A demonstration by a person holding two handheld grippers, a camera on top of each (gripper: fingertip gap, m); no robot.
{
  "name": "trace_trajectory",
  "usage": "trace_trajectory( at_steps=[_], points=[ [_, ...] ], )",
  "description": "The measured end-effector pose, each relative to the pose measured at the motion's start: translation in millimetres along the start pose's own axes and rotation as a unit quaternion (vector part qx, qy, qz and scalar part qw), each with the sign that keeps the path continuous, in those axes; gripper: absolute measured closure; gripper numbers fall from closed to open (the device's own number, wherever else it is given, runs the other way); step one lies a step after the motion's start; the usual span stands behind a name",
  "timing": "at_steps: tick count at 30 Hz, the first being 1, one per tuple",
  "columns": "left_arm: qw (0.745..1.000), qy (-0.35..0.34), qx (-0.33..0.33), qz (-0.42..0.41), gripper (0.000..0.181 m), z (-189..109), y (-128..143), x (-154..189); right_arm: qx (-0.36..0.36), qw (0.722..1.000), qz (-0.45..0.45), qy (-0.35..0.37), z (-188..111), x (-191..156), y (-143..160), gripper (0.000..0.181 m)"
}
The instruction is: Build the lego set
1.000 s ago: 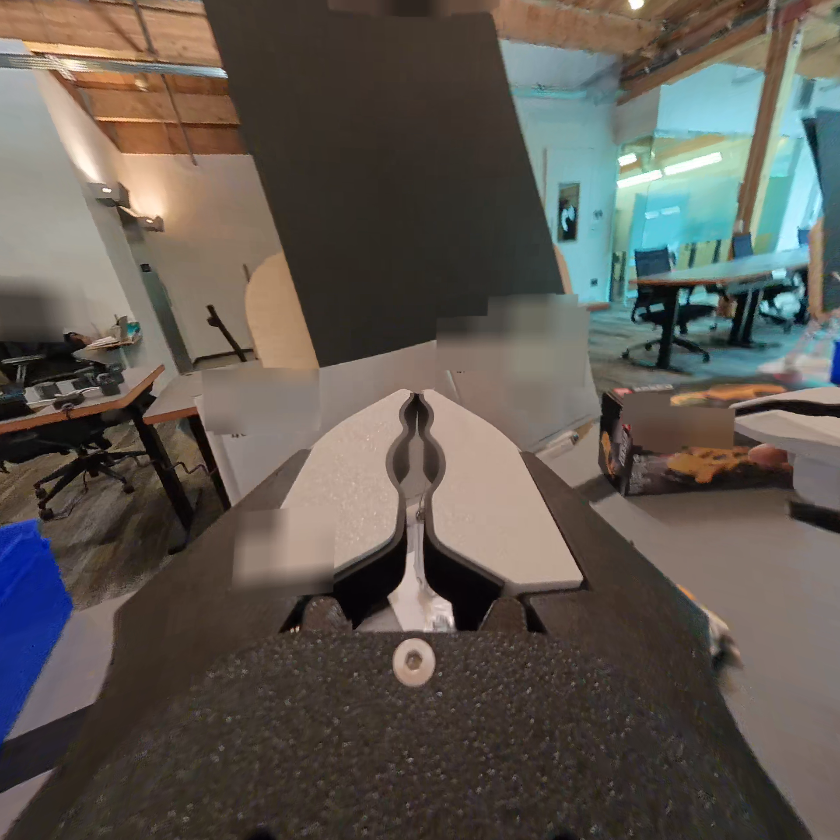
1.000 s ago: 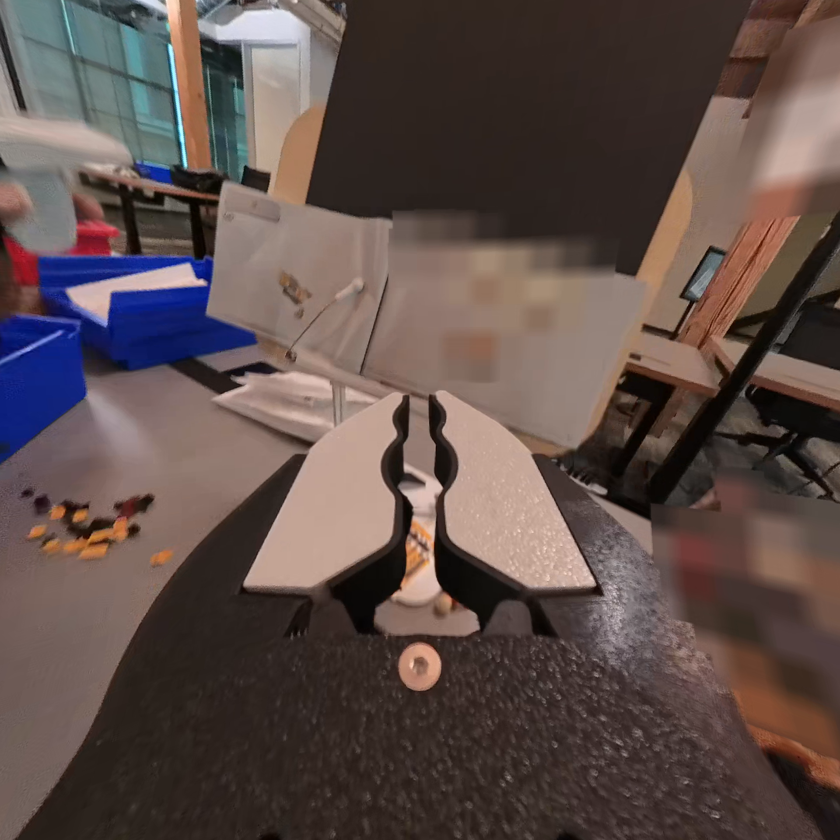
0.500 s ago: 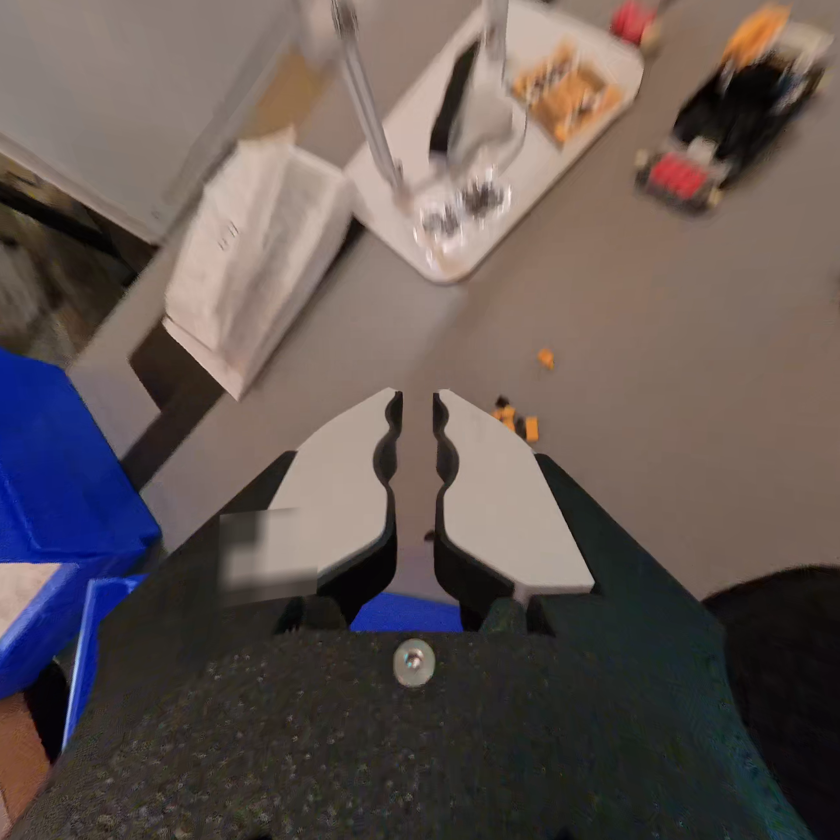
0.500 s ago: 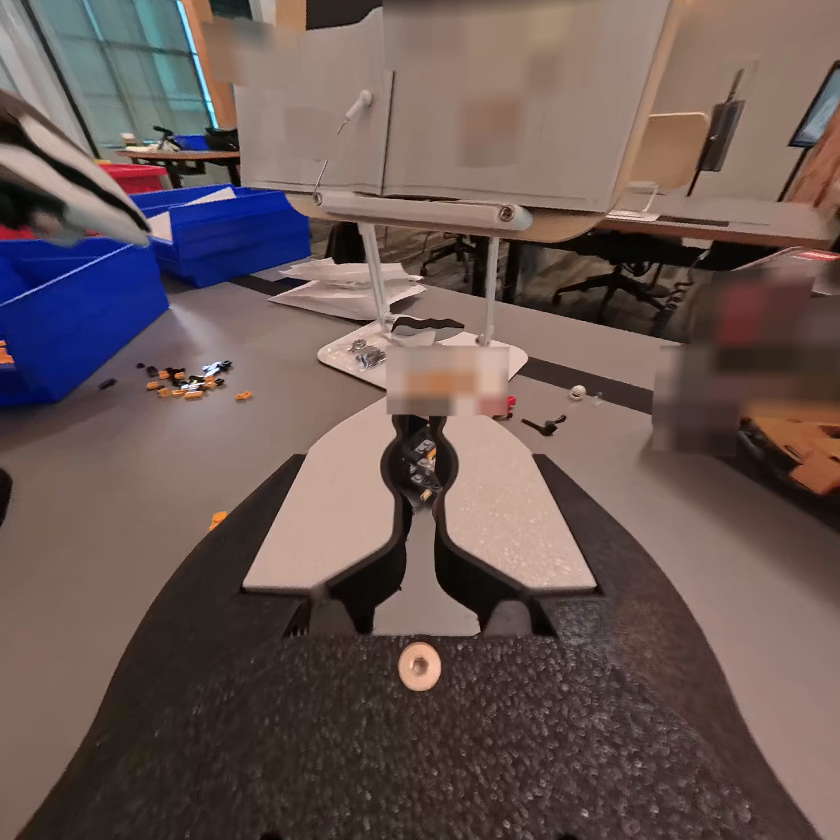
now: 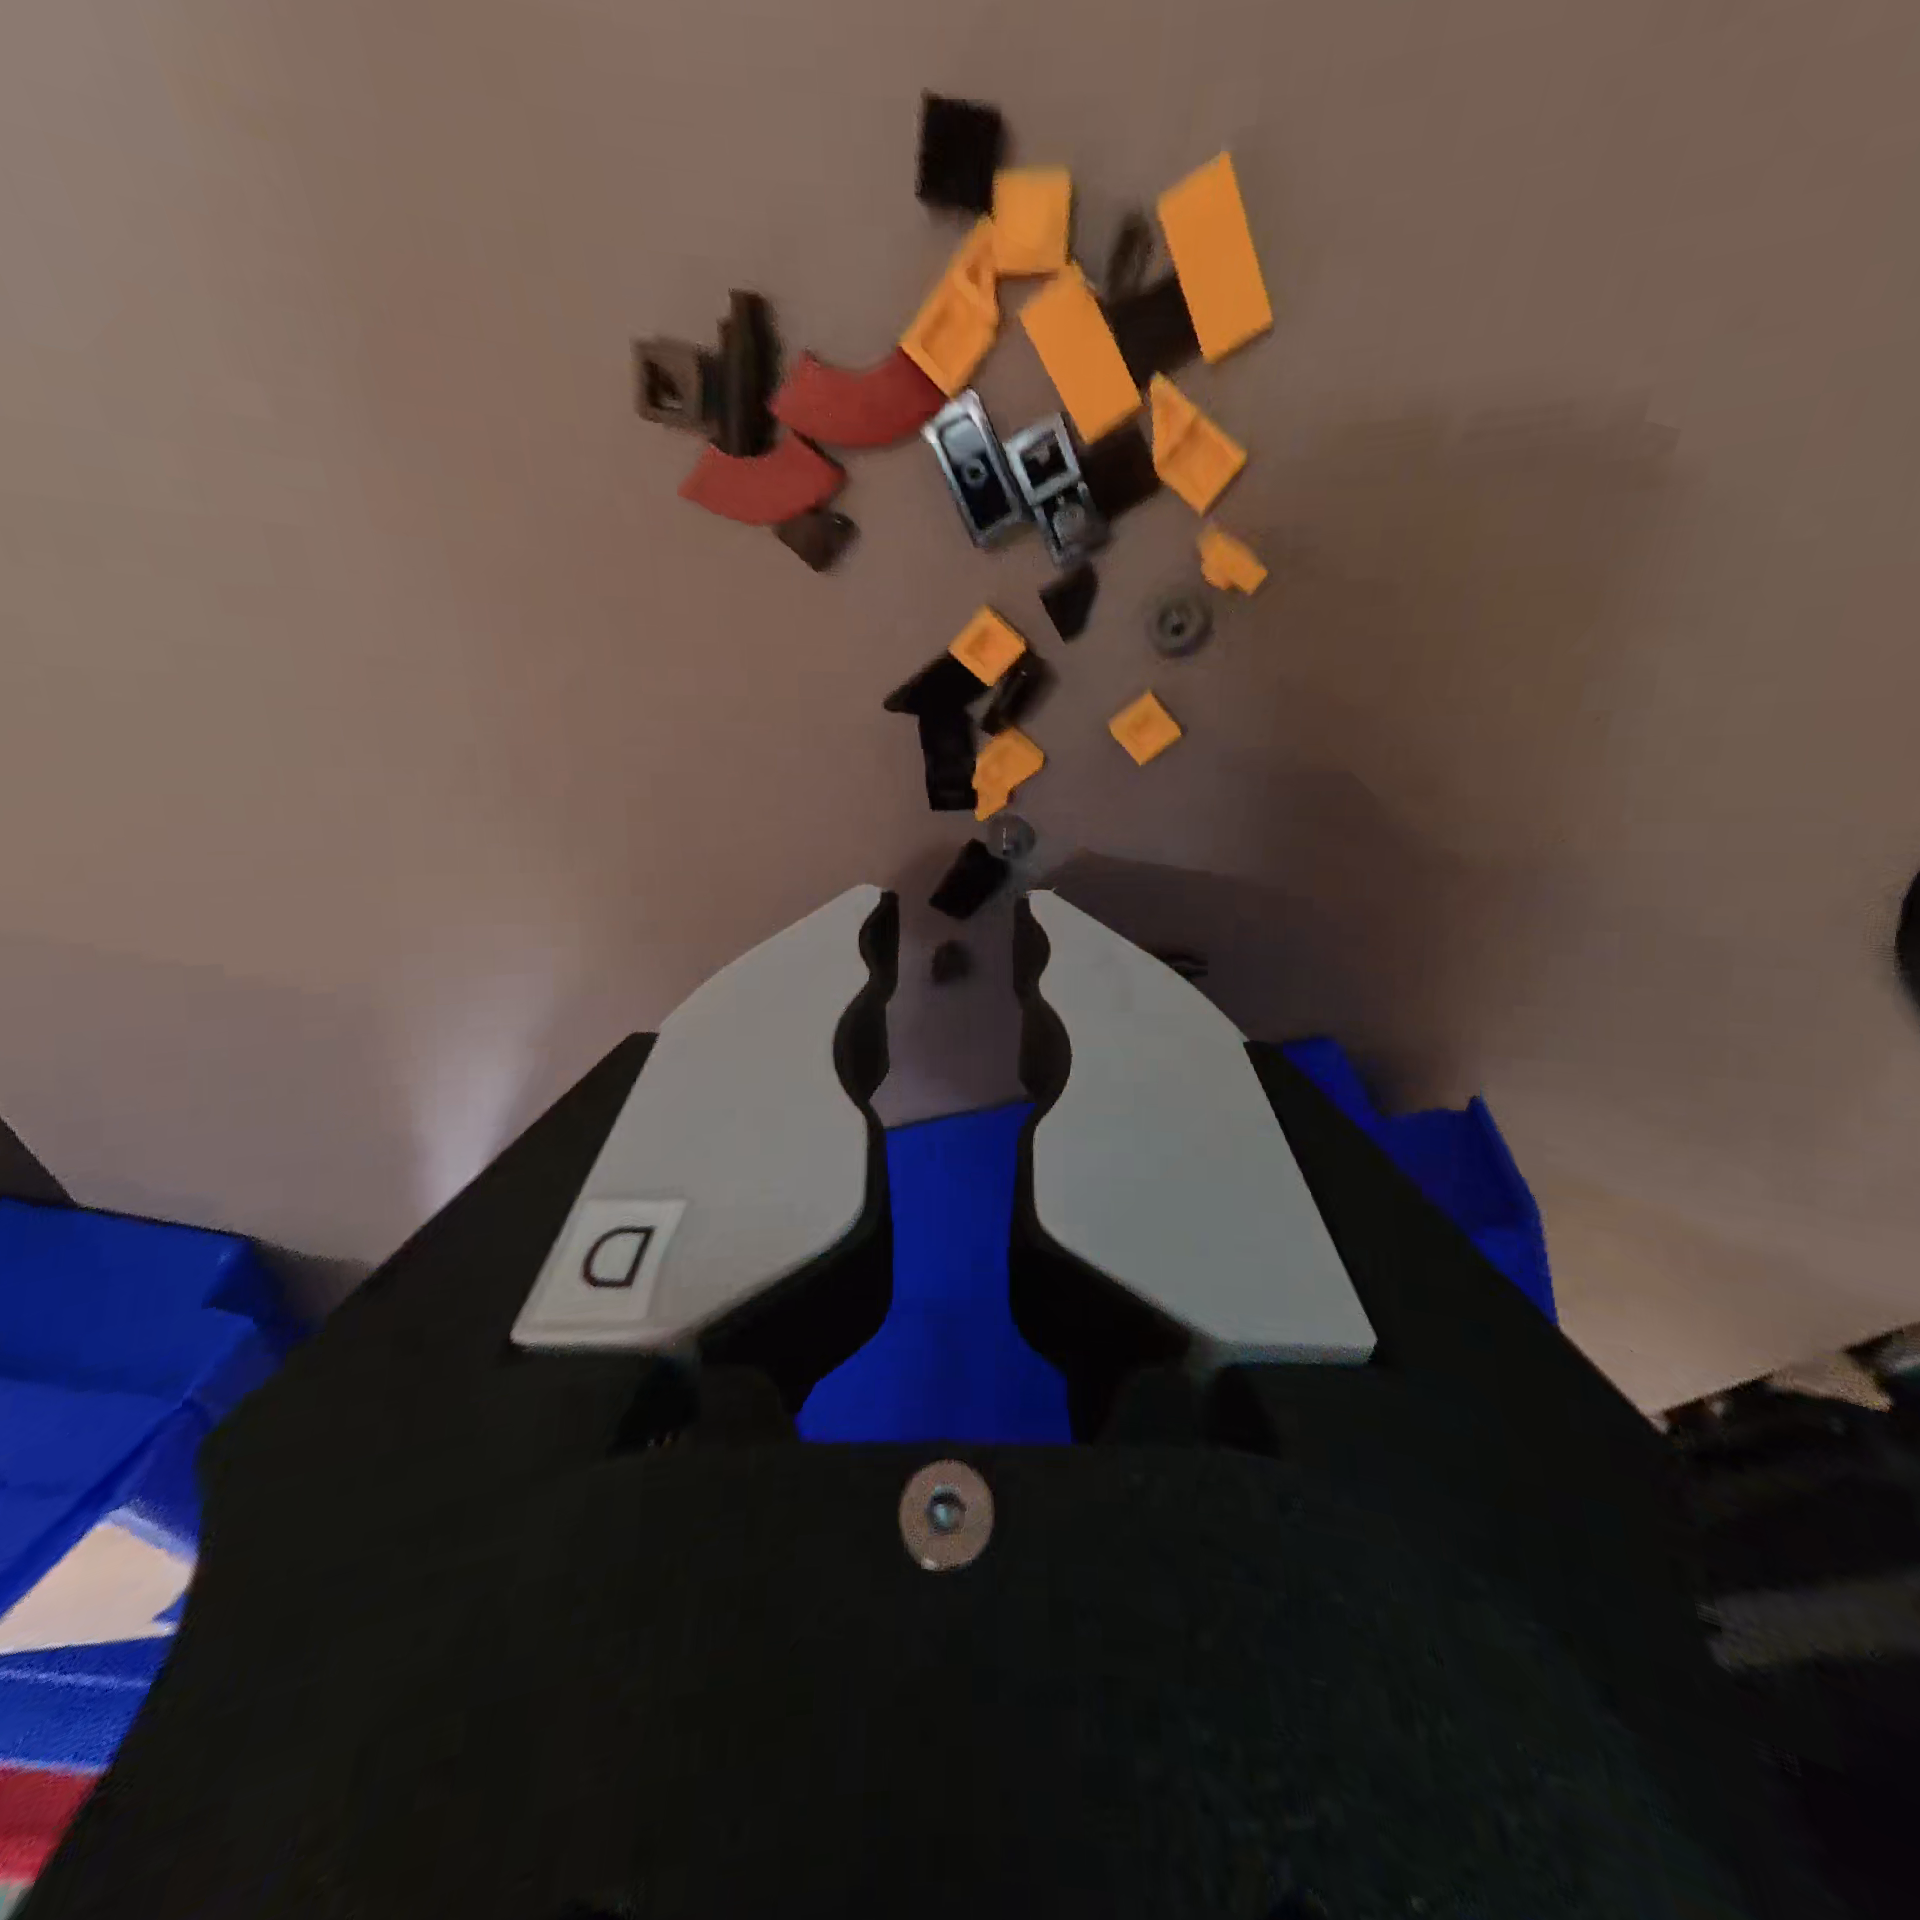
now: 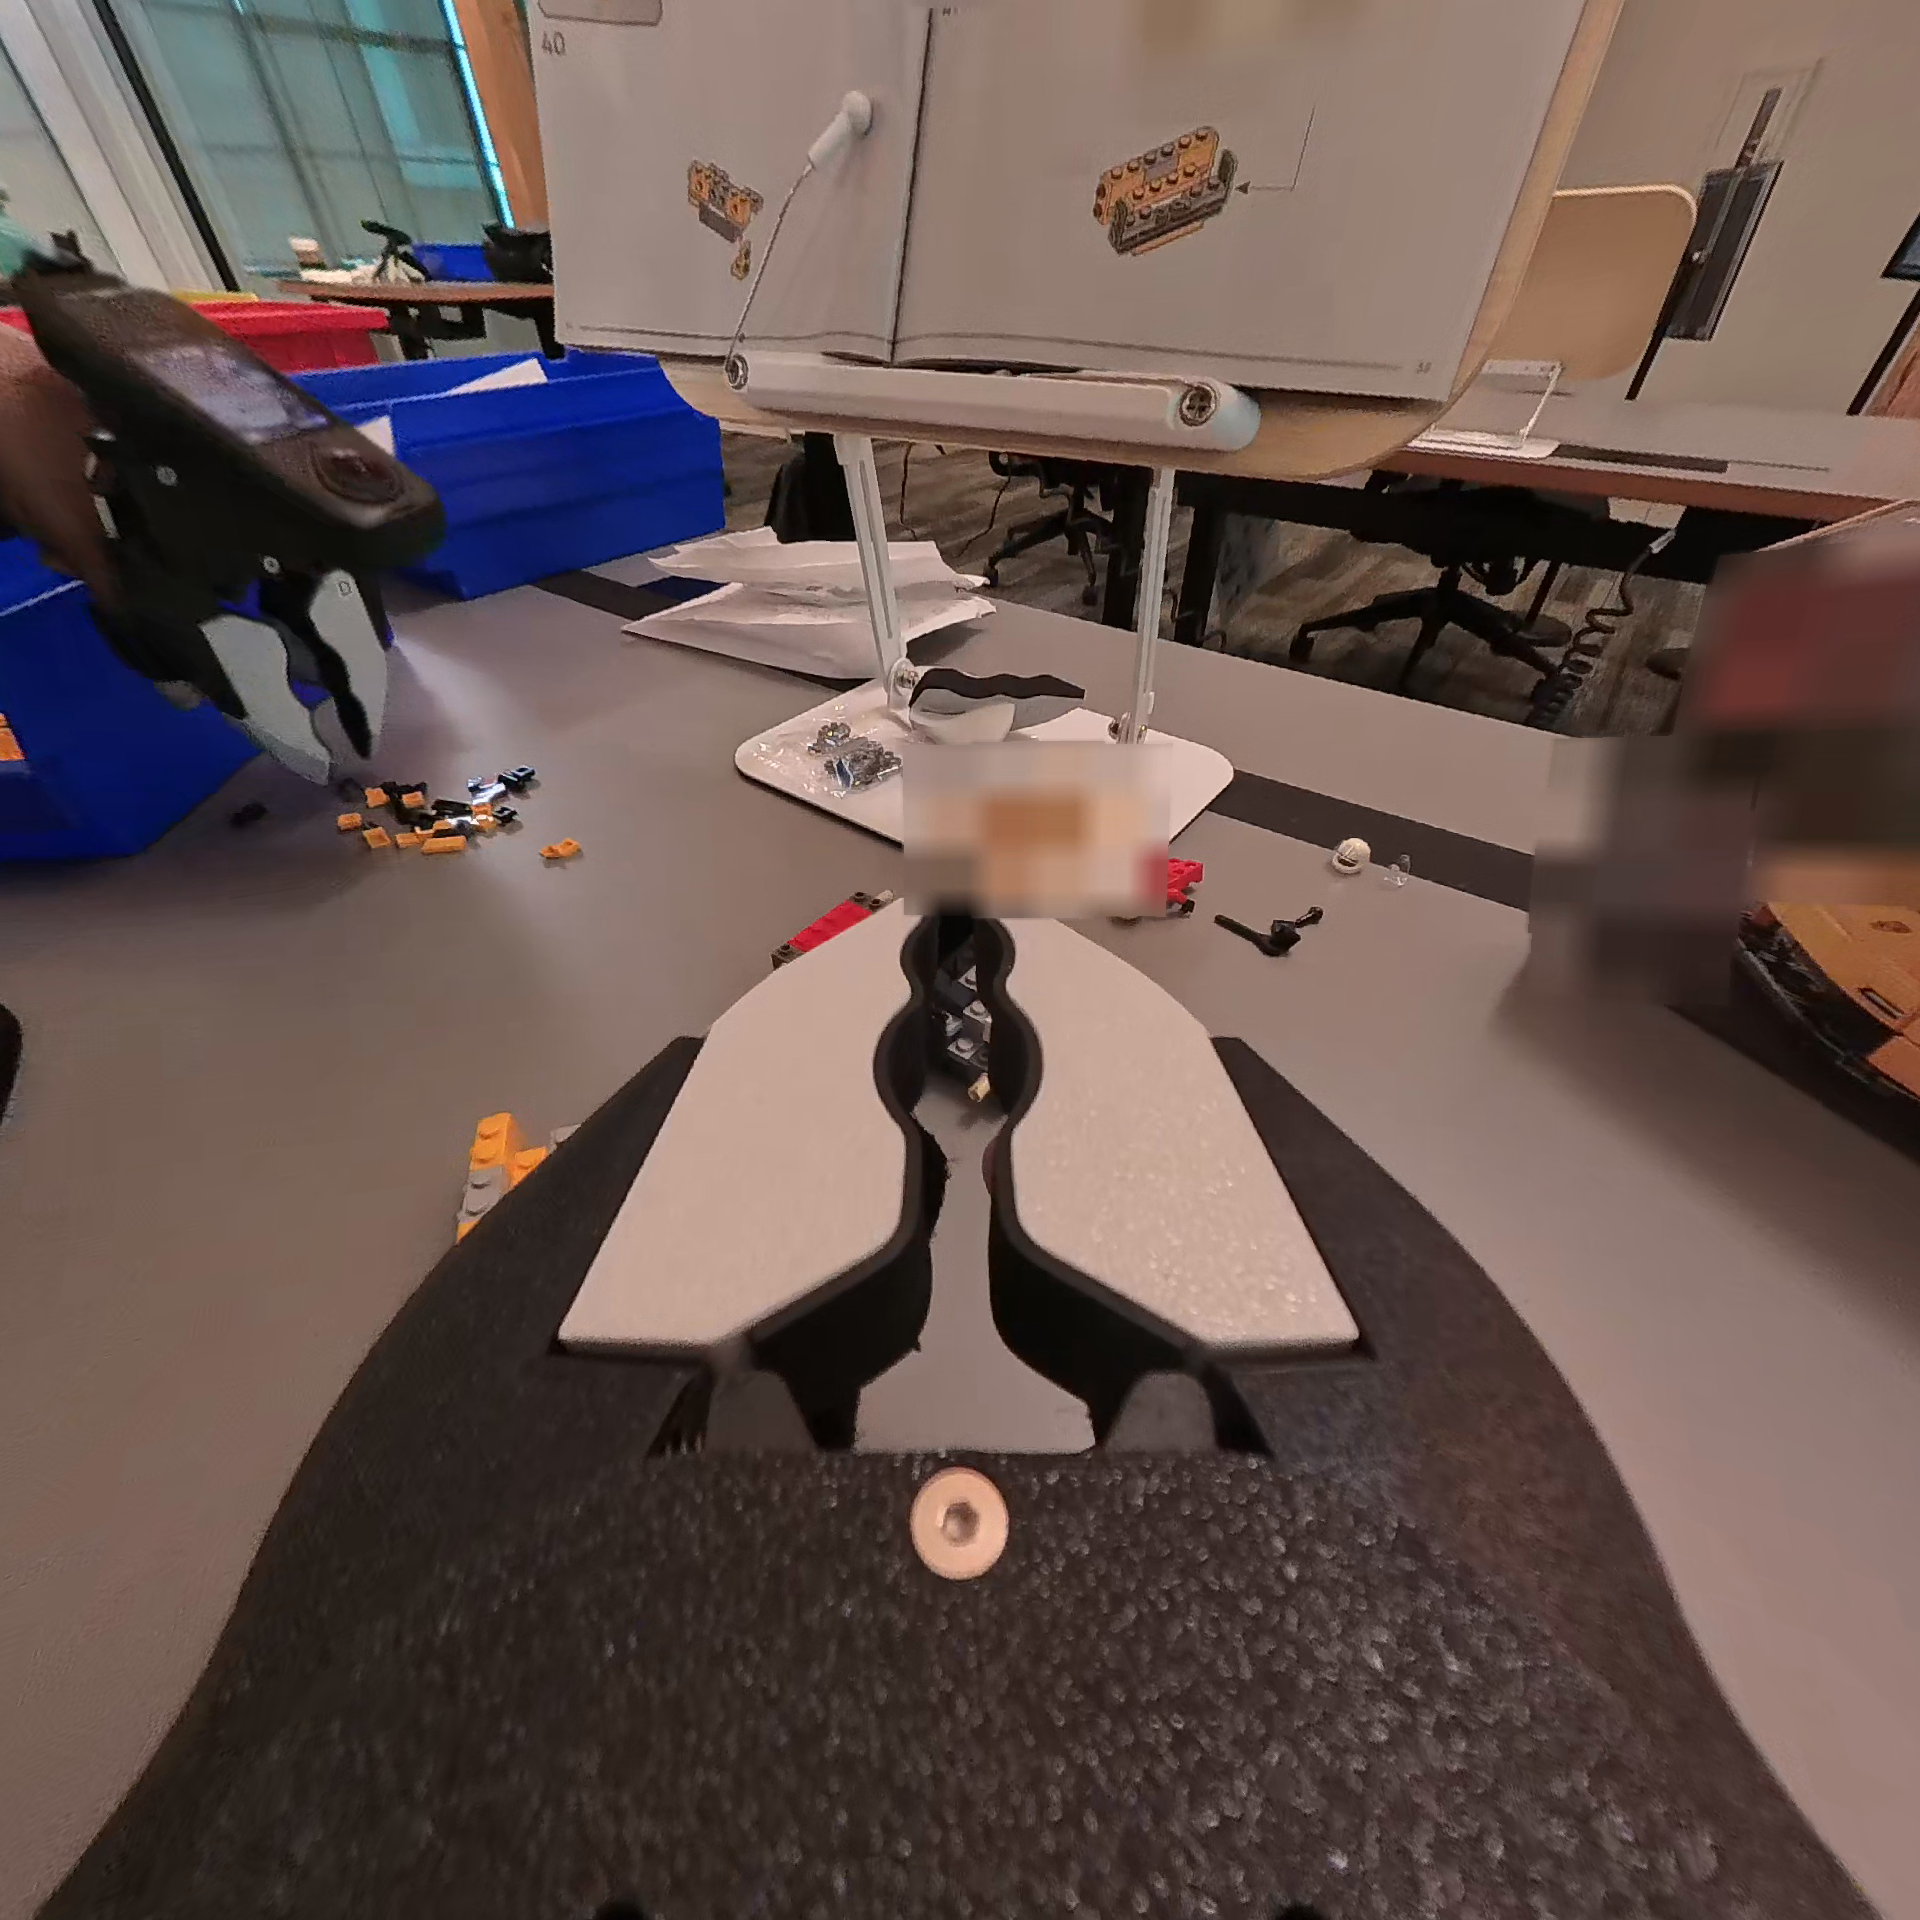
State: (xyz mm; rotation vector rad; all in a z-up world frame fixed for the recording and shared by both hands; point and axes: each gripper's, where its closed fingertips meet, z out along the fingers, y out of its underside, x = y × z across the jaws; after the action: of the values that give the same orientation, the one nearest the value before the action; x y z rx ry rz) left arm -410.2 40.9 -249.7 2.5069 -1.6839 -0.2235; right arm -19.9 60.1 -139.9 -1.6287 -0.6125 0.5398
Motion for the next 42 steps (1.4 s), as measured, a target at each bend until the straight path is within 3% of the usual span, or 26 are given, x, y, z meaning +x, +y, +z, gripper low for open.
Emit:
trace_trajectory(
  at_steps=[5,9,12,13,16,19,25,26,31,39,42],
  points=[
    [0.999,-0.001,-0.033,0.039,0.161,7,0,2,-0.006,1.000,0.009,-0.003,1,2,4,0.176],
    [0.998,0.009,-0.037,0.049,0.173,8,-3,4,-0.007,1.000,0.011,-0.003,1,2,5,0.176],
    [0.997,0.059,0.006,0.052,0.172,0,-12,19,-0.006,1.000,0.011,-0.004,1,2,4,0.176],
    [0.996,0.068,0.017,0.046,0.163,-5,-13,21,-0.007,1.000,0.011,-0.004,1,2,4,0.176],
    [0.998,0.055,0.032,0.020,0.155,-13,-14,9,-0.011,1.000,0.013,-0.009,2,1,6,0.176],
    [0.998,0.031,0.049,-0.010,0.158,-8,-17,-8,-0.011,1.000,0.010,-0.010,2,0,6,0.176],
    [0.997,0.058,0.058,-0.013,0.166,5,-22,-4,-0.015,1.000,0.010,-0.012,3,-1,8,0.176],
    [0.997,0.053,0.056,-0.012,0.172,5,-21,-5,-0.016,1.000,0.009,-0.013,3,-2,9,0.176],
    [0.999,0.017,0.047,-0.017,0.173,3,-16,-18,-0.018,1.000,0.008,-0.013,3,-2,10,0.176],
    [0.996,0.015,0.082,-0.013,0.173,-3,-24,-16,-0.022,1.000,0.007,-0.015,4,-3,12,0.176],
    [0.990,0.036,0.136,-0.006,0.173,-11,-36,-10,-0.022,1.000,0.006,-0.015,4,-3,12,0.176]
  ],
)
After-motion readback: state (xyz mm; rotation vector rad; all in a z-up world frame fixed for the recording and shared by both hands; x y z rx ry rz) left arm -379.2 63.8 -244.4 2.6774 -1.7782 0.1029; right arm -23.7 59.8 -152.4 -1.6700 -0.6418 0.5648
